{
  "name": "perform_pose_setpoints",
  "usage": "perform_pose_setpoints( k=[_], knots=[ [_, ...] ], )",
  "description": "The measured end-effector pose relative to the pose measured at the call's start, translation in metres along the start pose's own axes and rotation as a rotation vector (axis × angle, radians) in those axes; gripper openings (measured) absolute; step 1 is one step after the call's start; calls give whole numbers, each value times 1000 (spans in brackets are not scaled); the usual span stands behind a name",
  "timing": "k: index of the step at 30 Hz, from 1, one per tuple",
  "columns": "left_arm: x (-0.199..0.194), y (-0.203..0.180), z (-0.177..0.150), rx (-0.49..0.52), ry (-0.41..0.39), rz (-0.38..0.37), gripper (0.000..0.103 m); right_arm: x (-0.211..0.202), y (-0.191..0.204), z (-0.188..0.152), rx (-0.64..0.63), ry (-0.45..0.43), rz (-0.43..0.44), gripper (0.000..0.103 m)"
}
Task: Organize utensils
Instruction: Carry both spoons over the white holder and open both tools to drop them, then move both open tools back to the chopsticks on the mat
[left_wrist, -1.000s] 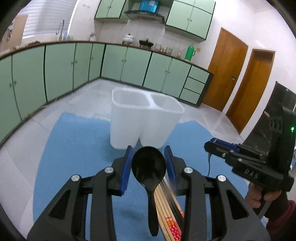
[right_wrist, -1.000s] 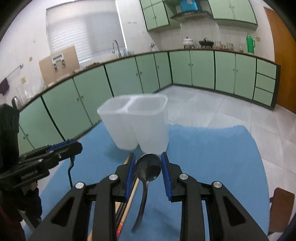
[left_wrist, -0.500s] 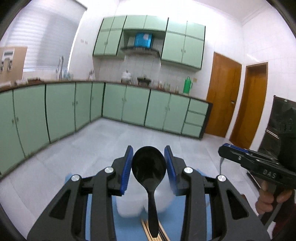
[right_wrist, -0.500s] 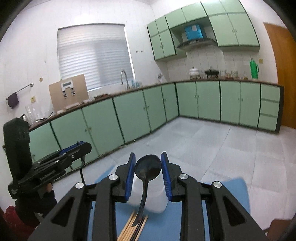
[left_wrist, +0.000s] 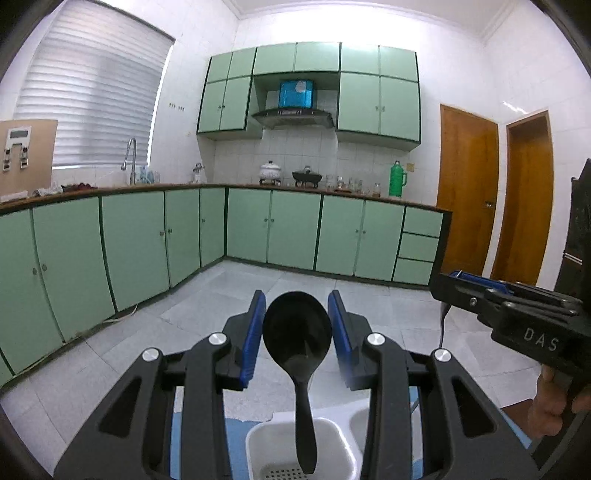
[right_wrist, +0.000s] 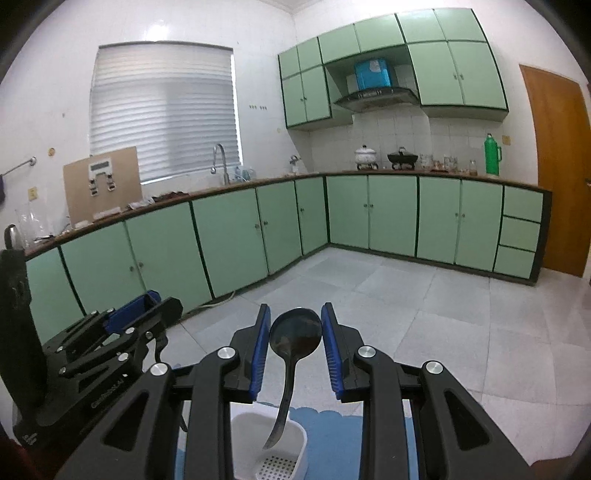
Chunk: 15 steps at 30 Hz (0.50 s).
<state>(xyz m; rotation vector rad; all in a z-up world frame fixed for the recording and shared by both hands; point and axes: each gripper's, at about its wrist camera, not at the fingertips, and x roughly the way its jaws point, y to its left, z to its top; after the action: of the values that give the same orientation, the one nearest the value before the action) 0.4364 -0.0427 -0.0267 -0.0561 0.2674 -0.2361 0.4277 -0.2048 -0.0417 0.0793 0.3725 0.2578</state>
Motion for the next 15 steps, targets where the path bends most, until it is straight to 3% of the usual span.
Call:
perform_pose_setpoints(
  k=[5, 9, 15],
  knots=[
    [9, 13, -26, -35, 68, -8, 35, 16, -2, -17, 0, 66, 22, 28],
    [2, 22, -38, -40, 103, -1, 48, 14, -5, -31, 1, 103, 20, 29],
    [-34, 30, -48, -50, 139, 19, 55, -12, -13, -40, 26, 107, -3, 45]
  ],
)
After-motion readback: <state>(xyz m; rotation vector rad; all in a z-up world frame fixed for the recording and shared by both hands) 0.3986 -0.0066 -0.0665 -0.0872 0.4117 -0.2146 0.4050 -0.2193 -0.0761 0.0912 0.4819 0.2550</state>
